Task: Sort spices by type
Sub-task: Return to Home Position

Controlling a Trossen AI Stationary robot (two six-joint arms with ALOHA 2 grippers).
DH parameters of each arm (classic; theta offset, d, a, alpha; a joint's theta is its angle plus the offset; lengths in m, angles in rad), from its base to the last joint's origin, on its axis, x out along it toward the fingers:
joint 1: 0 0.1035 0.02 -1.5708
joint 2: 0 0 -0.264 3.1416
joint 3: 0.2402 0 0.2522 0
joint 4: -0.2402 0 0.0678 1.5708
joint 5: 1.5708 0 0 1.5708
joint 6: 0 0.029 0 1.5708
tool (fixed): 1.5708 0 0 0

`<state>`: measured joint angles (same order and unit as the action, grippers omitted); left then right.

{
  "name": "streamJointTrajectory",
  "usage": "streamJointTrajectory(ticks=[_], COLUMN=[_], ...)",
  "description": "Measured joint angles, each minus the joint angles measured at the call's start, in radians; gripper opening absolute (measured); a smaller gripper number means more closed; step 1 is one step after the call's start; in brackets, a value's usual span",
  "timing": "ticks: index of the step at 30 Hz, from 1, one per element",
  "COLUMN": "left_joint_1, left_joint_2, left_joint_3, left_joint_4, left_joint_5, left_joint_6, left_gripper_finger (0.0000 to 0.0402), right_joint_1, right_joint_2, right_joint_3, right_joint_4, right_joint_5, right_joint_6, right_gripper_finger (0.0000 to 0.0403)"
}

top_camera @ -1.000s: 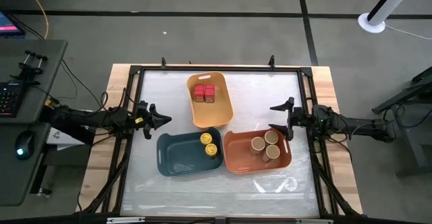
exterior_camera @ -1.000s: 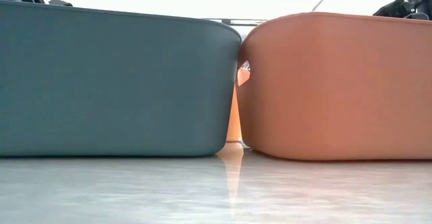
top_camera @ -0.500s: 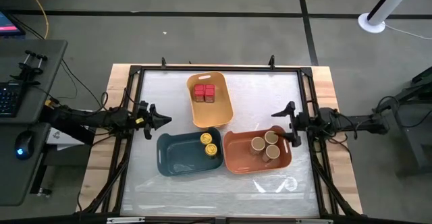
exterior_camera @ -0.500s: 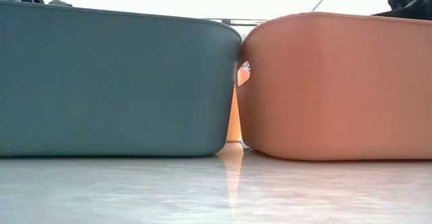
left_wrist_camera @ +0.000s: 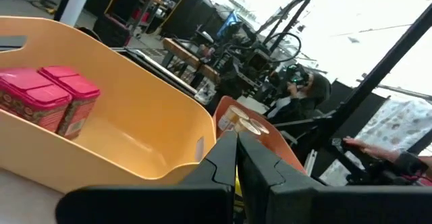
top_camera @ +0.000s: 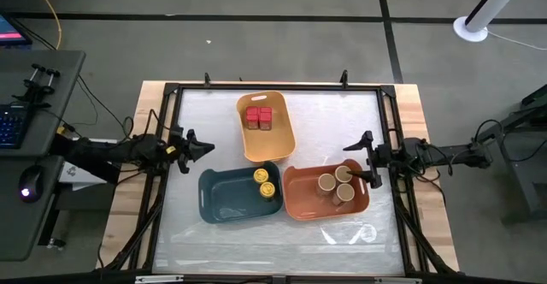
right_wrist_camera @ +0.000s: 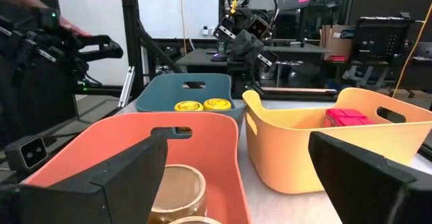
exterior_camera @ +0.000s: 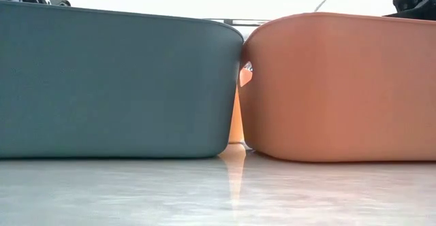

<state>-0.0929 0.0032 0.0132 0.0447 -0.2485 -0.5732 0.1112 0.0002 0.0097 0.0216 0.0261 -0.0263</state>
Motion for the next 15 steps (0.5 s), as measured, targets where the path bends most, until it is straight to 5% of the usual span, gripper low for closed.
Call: streamJointTrajectory(ticks=[15], left_joint_1=[0.0], left_joint_2=[0.0], left_joint_3=[0.0], left_joint_4=[-0.001], left_joint_5=[0.003], left_joint_6=[0.0], left_gripper_finger=[0.0], right_joint_1=[0.002], right_joint_2=[0.019], right_joint_3=[0.0], right_joint_4=[0.0], right_joint_5=[-0.003], right_joint_6=[0.0], right_gripper_finger=[0.0355])
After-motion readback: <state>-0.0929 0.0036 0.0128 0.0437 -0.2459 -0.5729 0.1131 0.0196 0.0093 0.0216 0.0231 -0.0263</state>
